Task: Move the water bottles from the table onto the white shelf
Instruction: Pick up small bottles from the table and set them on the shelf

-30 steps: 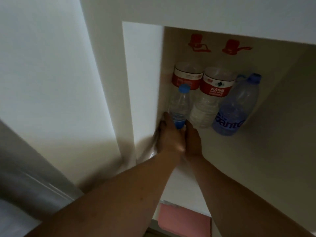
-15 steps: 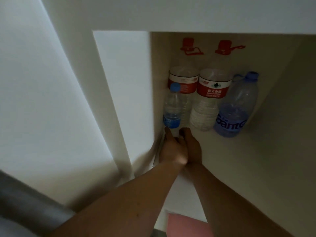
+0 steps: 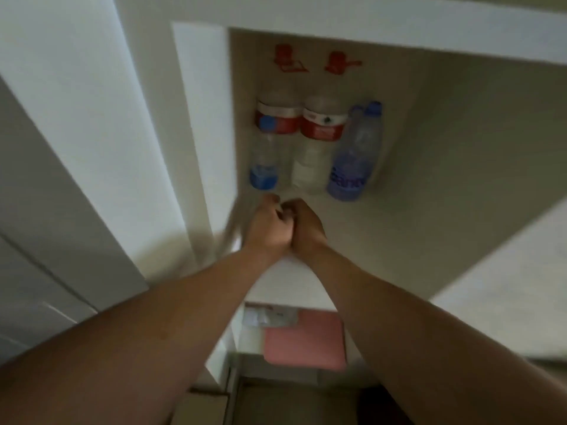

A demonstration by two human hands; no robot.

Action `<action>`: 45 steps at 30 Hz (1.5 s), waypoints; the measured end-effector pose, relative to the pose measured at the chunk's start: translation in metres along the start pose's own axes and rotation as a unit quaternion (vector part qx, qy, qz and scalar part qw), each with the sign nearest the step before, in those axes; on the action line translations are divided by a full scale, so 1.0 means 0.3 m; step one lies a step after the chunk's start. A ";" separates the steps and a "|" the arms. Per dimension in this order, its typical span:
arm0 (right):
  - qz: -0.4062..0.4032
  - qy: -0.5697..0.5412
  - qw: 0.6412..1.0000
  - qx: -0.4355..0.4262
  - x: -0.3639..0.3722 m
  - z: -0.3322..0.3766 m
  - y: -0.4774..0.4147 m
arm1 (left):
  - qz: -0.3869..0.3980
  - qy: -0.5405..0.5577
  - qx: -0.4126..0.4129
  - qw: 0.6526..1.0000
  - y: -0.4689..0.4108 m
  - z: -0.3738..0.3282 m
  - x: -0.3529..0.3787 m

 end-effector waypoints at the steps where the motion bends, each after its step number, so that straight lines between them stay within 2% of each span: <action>1: -0.033 0.017 0.998 -0.047 -0.028 0.026 0.078 | -0.013 0.014 0.027 0.999 0.035 -0.035 -0.020; 3: -0.072 0.084 0.983 -0.149 -0.104 0.069 0.241 | -0.022 0.072 0.101 0.992 0.128 -0.117 -0.072; 5: -0.110 0.160 0.959 -0.208 -0.194 0.093 0.411 | 0.001 0.131 0.174 0.976 0.245 -0.187 -0.122; 7: -0.137 0.153 0.954 -0.220 -0.317 0.068 0.535 | 0.033 0.177 0.198 0.963 0.335 -0.217 -0.153; 8: -0.159 0.157 0.950 -0.219 -0.392 0.039 0.582 | 0.050 0.183 0.185 0.964 0.369 -0.229 -0.146; 11: -0.227 0.161 0.949 -0.148 -0.683 -0.138 0.694 | 0.129 0.194 0.144 0.962 0.439 -0.267 -0.016; 13: -0.291 0.166 0.939 -0.081 -0.894 -0.253 0.795 | 0.189 0.194 0.152 0.951 0.474 -0.330 0.122; 16: -0.348 0.168 0.922 -0.005 -1.132 -0.392 0.946 | 0.271 0.177 0.199 0.925 0.536 -0.470 0.334; 22: -0.430 0.117 0.894 0.036 -1.477 -0.536 1.017 | 0.404 0.145 0.290 0.855 0.629 -0.790 0.780; 29: -0.454 0.087 0.884 0.065 -1.838 -0.716 0.956 | 0.469 0.122 0.326 0.812 0.764 -1.086 1.325; 34: -0.461 0.082 0.879 0.089 -2.103 -0.850 0.936 | 0.497 0.088 0.320 0.802 0.826 -1.179 1.643; 40: -0.486 0.071 0.862 0.129 -2.361 -0.994 0.946 | 0.528 0.047 0.306 0.791 0.892 -1.215 1.907; 45: -0.524 0.067 0.832 0.168 -2.548 -1.059 0.955 | 0.531 0.017 0.302 0.791 0.924 -1.213 2.047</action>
Point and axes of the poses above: each hand's wrist, its own y-axis away from the middle knuckle, its own x-axis out of the palm, z = x × y, the point moved 5 cm from there along -y, towards the middle knuckle, and after that the axes turned 14 degrees about x, right-handed, at the moved point
